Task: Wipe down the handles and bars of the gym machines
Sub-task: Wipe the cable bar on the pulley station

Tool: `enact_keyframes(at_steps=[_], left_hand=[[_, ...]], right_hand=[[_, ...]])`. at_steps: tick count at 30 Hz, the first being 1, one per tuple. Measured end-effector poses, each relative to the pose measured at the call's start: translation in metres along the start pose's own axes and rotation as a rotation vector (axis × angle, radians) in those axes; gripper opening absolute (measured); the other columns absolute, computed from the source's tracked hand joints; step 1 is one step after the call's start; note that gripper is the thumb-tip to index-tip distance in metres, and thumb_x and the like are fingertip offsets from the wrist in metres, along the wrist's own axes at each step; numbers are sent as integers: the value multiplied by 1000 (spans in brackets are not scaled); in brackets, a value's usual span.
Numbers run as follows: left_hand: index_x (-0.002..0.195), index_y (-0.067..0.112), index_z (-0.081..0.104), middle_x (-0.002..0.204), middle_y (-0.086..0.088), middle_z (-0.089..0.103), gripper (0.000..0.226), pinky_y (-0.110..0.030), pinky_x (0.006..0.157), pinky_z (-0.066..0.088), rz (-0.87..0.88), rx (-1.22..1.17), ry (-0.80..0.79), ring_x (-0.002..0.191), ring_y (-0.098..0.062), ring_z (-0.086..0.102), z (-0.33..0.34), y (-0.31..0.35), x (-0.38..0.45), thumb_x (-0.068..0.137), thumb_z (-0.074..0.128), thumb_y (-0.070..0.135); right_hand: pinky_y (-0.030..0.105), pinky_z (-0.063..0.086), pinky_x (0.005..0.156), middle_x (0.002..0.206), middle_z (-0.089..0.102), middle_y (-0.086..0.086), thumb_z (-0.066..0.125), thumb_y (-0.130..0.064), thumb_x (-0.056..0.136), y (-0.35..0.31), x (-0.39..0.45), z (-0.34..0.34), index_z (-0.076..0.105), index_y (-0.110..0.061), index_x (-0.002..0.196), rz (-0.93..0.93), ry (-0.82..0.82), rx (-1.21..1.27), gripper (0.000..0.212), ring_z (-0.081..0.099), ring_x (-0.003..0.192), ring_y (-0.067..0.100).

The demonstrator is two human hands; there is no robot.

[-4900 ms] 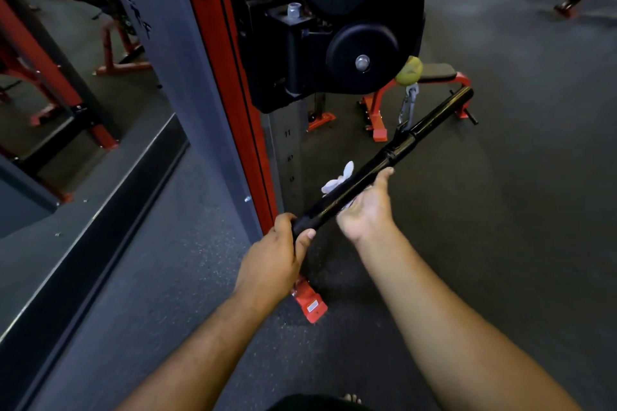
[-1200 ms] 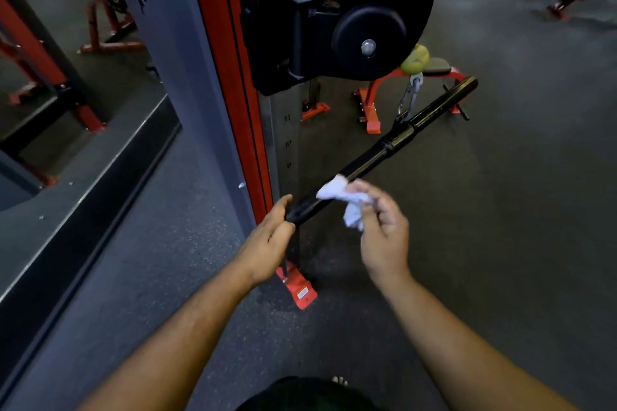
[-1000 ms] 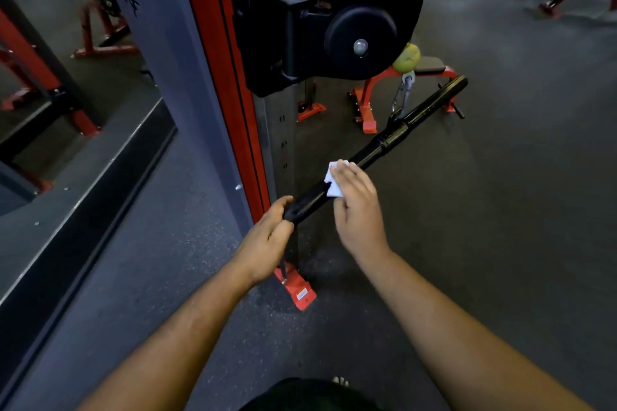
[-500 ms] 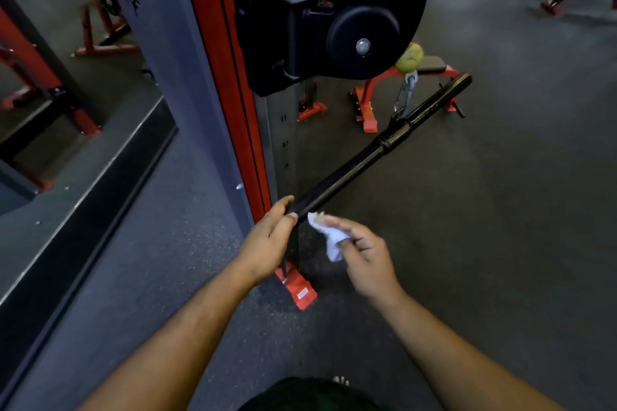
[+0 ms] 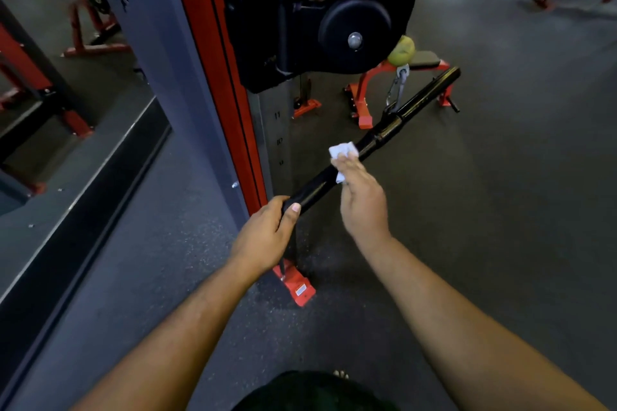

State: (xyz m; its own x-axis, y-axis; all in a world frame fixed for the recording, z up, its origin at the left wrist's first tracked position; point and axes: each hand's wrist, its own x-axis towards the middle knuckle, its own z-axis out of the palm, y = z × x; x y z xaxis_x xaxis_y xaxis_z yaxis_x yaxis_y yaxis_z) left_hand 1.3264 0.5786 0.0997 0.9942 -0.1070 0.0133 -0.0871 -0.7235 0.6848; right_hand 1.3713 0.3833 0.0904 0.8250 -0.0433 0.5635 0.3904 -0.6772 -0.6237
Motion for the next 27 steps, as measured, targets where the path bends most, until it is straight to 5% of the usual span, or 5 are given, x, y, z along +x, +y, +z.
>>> enact_keyframes(at_steps=[6,11,17,23,27], left_hand=[[127,22,54,115,-3,67,46,-44,84,53,5,-28,10,105,-24,63,0,-4,2,104,33,56],[133,25,51,104,6,62,64,-38,73,50,33,86,33,94,-16,61,-5,-1,1,96,22,69],[120,27,54,81,11,55,44,-31,53,39,23,239,44,70,-9,55,-8,6,3,100,41,64],[109,26,49,85,8,54,38,-35,56,38,8,304,30,77,-21,59,-8,0,6,101,41,62],[116,28,50,84,9,55,42,-36,58,46,8,301,21,75,-18,61,-9,1,7,101,38,65]], right_hand=[[37,47,109,142,61,9,47,21,88,-42,-69,0,56,-6,140,-60,-186,367,60,56,134,14],[36,43,114,139,63,8,43,12,89,4,-4,-27,65,-4,132,123,190,147,51,54,135,14],[38,35,120,148,55,10,38,-5,96,15,11,-3,65,-8,134,74,24,3,47,39,147,19],[39,43,114,140,62,7,46,23,90,-31,-58,12,64,-1,132,-68,-161,402,52,53,137,22],[39,53,102,126,70,11,43,8,92,0,-20,-13,67,-8,132,230,236,389,49,65,117,18]])
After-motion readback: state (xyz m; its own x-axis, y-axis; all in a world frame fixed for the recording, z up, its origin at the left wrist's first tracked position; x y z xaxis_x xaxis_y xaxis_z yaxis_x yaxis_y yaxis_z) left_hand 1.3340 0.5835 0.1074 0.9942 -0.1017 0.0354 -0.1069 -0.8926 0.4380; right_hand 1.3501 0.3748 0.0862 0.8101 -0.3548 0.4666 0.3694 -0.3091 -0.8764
